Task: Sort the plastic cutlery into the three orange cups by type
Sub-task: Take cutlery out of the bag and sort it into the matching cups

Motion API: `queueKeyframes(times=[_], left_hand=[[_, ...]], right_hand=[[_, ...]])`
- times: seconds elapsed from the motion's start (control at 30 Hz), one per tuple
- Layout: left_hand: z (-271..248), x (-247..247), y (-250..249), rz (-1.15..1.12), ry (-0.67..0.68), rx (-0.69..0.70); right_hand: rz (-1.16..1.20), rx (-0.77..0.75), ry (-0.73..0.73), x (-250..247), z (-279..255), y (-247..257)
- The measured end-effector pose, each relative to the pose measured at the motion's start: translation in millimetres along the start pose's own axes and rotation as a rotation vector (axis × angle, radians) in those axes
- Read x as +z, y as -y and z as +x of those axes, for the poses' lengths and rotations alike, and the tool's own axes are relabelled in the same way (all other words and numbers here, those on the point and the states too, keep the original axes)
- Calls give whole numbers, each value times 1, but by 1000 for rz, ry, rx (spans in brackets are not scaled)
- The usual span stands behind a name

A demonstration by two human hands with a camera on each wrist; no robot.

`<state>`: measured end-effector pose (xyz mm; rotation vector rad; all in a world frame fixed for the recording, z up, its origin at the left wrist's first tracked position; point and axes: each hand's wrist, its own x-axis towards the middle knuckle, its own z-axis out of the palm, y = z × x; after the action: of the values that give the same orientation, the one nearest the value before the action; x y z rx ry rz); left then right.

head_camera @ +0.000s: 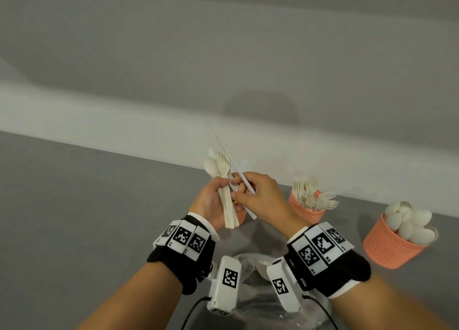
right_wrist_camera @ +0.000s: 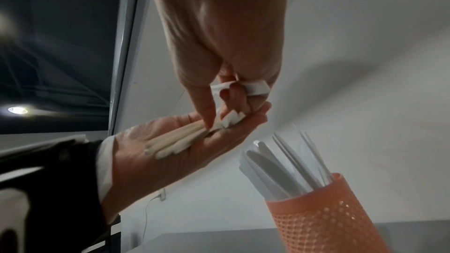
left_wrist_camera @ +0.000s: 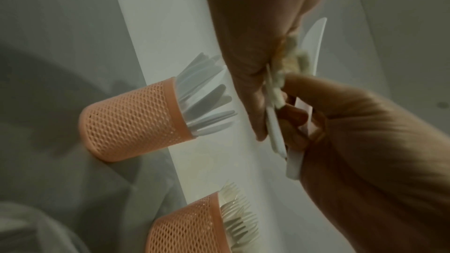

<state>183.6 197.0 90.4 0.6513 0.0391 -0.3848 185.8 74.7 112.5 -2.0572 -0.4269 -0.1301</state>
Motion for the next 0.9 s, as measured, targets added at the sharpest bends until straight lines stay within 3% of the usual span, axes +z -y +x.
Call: queueKeyframes(times=[0.17,0.37,0.63,0.73,0.8,0.9], left_hand=[[-2,2,3,27,42,8],[2,4,8,40,-85,36],[6,-16,-7,261,-287,153],[2,-21,-19,276,-283,208],[0,-20,-26,273,-261,238],[-1,-17,-30,274,-225,266]], right_hand=[[-132,-34,-34,-1,2,-2],[-234,21,14,-2,6,-5],[-427,105,157,-18,19,-15],[-8,150,-27,-28,35,-23],[263,93,-156,-29,46,-28],[428,28,-203,-20,59,-32]])
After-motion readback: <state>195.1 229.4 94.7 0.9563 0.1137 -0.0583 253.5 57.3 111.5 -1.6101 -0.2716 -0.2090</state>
